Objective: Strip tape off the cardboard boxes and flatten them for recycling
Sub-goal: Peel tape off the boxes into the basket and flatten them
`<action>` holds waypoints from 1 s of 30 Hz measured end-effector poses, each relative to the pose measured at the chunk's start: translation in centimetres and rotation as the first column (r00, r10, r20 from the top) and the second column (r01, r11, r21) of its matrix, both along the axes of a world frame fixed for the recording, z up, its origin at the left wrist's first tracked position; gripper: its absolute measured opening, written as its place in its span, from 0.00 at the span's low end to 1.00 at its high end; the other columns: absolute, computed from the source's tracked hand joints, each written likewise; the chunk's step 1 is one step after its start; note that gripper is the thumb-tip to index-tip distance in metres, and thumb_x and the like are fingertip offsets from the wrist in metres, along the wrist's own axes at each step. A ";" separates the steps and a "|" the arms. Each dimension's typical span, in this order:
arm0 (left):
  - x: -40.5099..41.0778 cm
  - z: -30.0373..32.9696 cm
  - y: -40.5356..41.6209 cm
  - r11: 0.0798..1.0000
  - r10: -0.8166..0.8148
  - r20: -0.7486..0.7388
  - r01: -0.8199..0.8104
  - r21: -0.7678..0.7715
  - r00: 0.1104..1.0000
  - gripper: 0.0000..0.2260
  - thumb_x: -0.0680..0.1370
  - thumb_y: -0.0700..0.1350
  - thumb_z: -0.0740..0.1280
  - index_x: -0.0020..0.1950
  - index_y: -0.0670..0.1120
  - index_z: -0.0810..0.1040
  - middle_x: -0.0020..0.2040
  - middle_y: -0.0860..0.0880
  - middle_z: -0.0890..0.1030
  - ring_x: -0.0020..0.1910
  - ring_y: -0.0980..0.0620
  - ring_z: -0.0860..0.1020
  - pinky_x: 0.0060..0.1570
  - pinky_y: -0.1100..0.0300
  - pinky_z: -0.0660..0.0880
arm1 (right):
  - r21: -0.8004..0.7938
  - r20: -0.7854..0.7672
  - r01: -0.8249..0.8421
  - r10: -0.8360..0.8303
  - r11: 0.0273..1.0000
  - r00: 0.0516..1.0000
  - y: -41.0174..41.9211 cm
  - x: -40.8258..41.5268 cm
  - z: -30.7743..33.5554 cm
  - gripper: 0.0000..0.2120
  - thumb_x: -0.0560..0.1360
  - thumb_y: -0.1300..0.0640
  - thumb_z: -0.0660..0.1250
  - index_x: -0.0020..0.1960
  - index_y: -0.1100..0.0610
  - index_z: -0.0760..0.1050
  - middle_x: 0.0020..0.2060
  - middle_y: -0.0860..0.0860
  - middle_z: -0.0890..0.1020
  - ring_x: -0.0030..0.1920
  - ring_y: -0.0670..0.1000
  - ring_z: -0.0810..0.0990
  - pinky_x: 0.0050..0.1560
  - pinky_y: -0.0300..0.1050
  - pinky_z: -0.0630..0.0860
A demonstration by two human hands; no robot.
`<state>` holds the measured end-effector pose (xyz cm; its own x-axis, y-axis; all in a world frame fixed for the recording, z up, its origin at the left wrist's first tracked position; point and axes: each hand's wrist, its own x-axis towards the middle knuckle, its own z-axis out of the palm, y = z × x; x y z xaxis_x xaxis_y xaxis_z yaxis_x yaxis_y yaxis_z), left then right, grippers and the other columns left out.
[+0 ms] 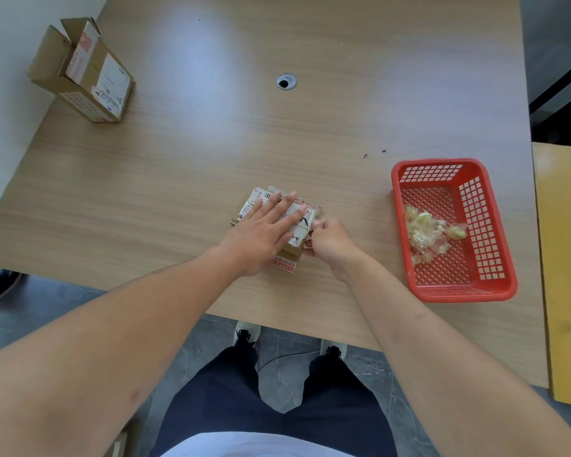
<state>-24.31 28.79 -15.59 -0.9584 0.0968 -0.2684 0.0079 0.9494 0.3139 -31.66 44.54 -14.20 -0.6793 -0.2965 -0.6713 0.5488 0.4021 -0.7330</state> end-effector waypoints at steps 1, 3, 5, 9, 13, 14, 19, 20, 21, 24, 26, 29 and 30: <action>0.0 0.0 0.0 1.000 -0.001 0.005 0.001 -0.005 1.000 0.25 0.86 0.56 0.44 0.83 0.59 0.44 0.83 0.55 0.39 0.81 0.52 0.35 0.78 0.56 0.34 | -0.002 -0.016 -0.031 0.031 1.000 0.999 0.0 0.0 0.0 0.20 0.87 0.60 0.51 0.43 0.56 0.77 0.42 0.56 0.84 0.40 0.49 0.82 0.47 0.50 0.84; 0.1 0.0 -0.1 1.000 0.003 0.005 -0.003 -0.017 1.000 0.25 0.85 0.57 0.43 0.83 0.59 0.43 0.83 0.55 0.38 0.81 0.52 0.35 0.77 0.57 0.33 | -0.004 -0.057 -0.073 0.073 0.997 0.996 0.2 -0.2 0.2 0.19 0.86 0.59 0.51 0.45 0.58 0.77 0.45 0.60 0.85 0.42 0.52 0.82 0.52 0.55 0.84; 0.2 0.0 0.0 1.000 0.019 -0.001 -0.019 -0.017 1.000 0.25 0.85 0.57 0.43 0.83 0.59 0.43 0.83 0.56 0.38 0.81 0.52 0.34 0.77 0.57 0.33 | -0.022 -0.074 -0.021 0.019 1.000 0.997 0.9 -0.5 0.3 0.13 0.86 0.59 0.54 0.46 0.57 0.73 0.45 0.57 0.84 0.43 0.52 0.82 0.53 0.54 0.83; 0.5 -0.2 0.1 0.999 0.037 -0.025 -0.037 0.002 0.999 0.24 0.86 0.56 0.44 0.83 0.60 0.44 0.83 0.57 0.39 0.81 0.54 0.35 0.78 0.56 0.34 | 0.006 -0.130 0.124 -0.122 0.992 0.984 2.4 -1.1 -0.4 0.05 0.82 0.61 0.64 0.50 0.52 0.76 0.48 0.51 0.84 0.45 0.50 0.86 0.52 0.53 0.85; 0.5 -0.5 0.0 0.995 0.065 -0.065 -0.059 0.086 0.996 0.23 0.87 0.53 0.49 0.83 0.60 0.52 0.83 0.58 0.45 0.81 0.55 0.39 0.80 0.54 0.38 | 0.090 -0.317 -0.064 0.090 0.994 0.944 2.8 -1.6 -1.7 0.19 0.80 0.65 0.66 0.62 0.44 0.81 0.55 0.42 0.84 0.54 0.48 0.84 0.62 0.50 0.80; 0.5 -0.5 -0.2 0.991 0.068 -0.071 -0.060 0.116 0.995 0.22 0.87 0.51 0.51 0.82 0.60 0.56 0.83 0.59 0.47 0.82 0.55 0.40 0.80 0.53 0.39 | 0.116 -0.358 -0.149 0.182 0.982 0.916 2.7 -1.5 -1.7 0.20 0.80 0.65 0.65 0.64 0.45 0.82 0.56 0.42 0.85 0.55 0.46 0.84 0.64 0.46 0.78; -0.2 0.4 -1.5 0.981 0.120 -0.149 -0.094 0.171 0.982 0.20 0.81 0.42 0.60 0.69 0.59 0.76 0.84 0.55 0.51 0.82 0.49 0.40 0.79 0.45 0.38 | 0.050 -0.446 -0.219 0.218 0.974 0.868 2.5 -0.4 -2.3 0.17 0.78 0.66 0.68 0.61 0.49 0.84 0.51 0.39 0.86 0.50 0.38 0.83 0.60 0.37 0.78; -0.4 0.5 -1.5 0.981 0.147 -0.188 -0.119 0.151 0.971 0.19 0.79 0.41 0.62 0.66 0.59 0.79 0.84 0.53 0.51 0.82 0.47 0.41 0.79 0.44 0.38 | 0.038 -0.435 -0.208 0.203 0.977 0.877 2.4 -0.3 -2.5 0.17 0.78 0.66 0.68 0.60 0.49 0.85 0.49 0.38 0.85 0.49 0.38 0.83 0.59 0.38 0.79; -0.6 0.6 -1.2 0.978 0.187 -0.215 -0.161 0.135 0.959 0.18 0.78 0.41 0.64 0.63 0.59 0.80 0.84 0.51 0.52 0.82 0.45 0.43 0.79 0.43 0.39 | 0.024 -0.408 -0.196 0.188 0.980 0.894 2.2 -0.3 -2.7 0.16 0.78 0.65 0.68 0.59 0.49 0.85 0.49 0.39 0.86 0.48 0.39 0.83 0.58 0.40 0.80; -0.8 0.7 -0.4 0.918 0.389 -0.214 -0.359 0.168 0.896 0.17 0.78 0.42 0.68 0.64 0.57 0.80 0.81 0.48 0.58 0.79 0.42 0.55 0.78 0.42 0.46 | -0.035 -0.223 -0.126 0.116 0.991 0.968 1.3 -0.8 -3.3 0.13 0.75 0.51 0.66 0.54 0.51 0.86 0.46 0.45 0.87 0.48 0.44 0.85 0.58 0.53 0.82; -0.7 0.4 -0.5 0.885 0.452 -0.193 -0.410 0.223 0.871 0.17 0.78 0.43 0.70 0.67 0.55 0.80 0.80 0.47 0.61 0.77 0.44 0.60 0.78 0.40 0.46 | -0.024 -0.126 -0.086 0.082 0.996 0.989 1.0 -1.5 -3.2 0.17 0.72 0.43 0.65 0.48 0.54 0.86 0.44 0.52 0.87 0.45 0.50 0.85 0.57 0.61 0.81; -0.6 0.0 -1.0 0.878 0.454 -0.179 -0.403 0.258 0.873 0.15 0.79 0.49 0.71 0.66 0.57 0.80 0.80 0.49 0.61 0.79 0.47 0.60 0.78 0.39 0.39 | -0.075 -0.053 -0.017 0.013 0.997 0.999 0.9 -2.4 -2.6 0.10 0.76 0.51 0.72 0.39 0.55 0.86 0.38 0.52 0.87 0.39 0.53 0.84 0.51 0.51 0.84; -0.6 -0.1 -1.0 0.880 0.450 -0.171 -0.401 0.256 0.877 0.15 0.79 0.52 0.71 0.66 0.57 0.80 0.81 0.48 0.61 0.80 0.46 0.58 0.77 0.40 0.38 | -0.113 -0.013 0.005 -0.006 0.994 1.000 0.9 -2.8 -2.6 0.10 0.76 0.55 0.74 0.38 0.56 0.85 0.36 0.51 0.86 0.37 0.50 0.82 0.46 0.46 0.84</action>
